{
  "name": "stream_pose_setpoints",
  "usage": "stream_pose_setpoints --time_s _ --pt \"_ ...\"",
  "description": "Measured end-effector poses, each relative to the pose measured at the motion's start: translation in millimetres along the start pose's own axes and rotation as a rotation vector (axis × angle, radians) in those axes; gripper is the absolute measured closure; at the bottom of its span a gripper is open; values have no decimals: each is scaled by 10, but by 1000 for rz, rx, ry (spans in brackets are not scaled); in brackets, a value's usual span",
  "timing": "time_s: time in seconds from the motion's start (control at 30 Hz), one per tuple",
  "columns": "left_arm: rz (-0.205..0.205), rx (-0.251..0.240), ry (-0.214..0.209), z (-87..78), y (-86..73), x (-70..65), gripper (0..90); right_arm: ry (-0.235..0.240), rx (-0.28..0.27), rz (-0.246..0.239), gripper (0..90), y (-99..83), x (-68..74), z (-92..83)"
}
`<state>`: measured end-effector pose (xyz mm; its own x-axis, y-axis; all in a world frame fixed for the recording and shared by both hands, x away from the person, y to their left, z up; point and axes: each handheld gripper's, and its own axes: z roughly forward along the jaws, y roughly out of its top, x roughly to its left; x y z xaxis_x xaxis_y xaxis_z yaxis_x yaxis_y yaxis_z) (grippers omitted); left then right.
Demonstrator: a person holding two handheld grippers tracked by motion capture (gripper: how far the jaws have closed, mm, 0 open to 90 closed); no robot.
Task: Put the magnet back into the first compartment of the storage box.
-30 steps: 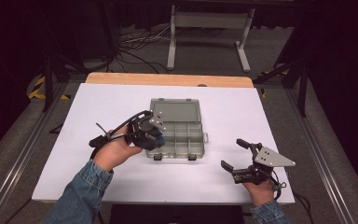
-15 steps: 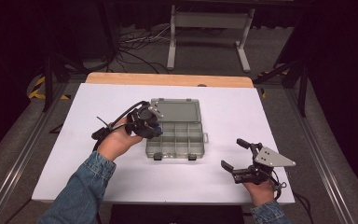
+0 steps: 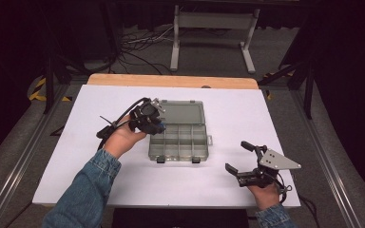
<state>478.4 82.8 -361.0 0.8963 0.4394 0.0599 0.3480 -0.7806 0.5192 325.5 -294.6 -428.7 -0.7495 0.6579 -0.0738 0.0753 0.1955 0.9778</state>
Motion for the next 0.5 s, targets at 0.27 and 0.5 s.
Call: stream_pose_setpoints --time_s 0.27,0.5 --pt "-30 -6 6 53 5 102 622 1 1 -1 38 0 -3 -4" --pt "-26 24 1 144 0 123 621 2 1 1 38 0 -4 -4"
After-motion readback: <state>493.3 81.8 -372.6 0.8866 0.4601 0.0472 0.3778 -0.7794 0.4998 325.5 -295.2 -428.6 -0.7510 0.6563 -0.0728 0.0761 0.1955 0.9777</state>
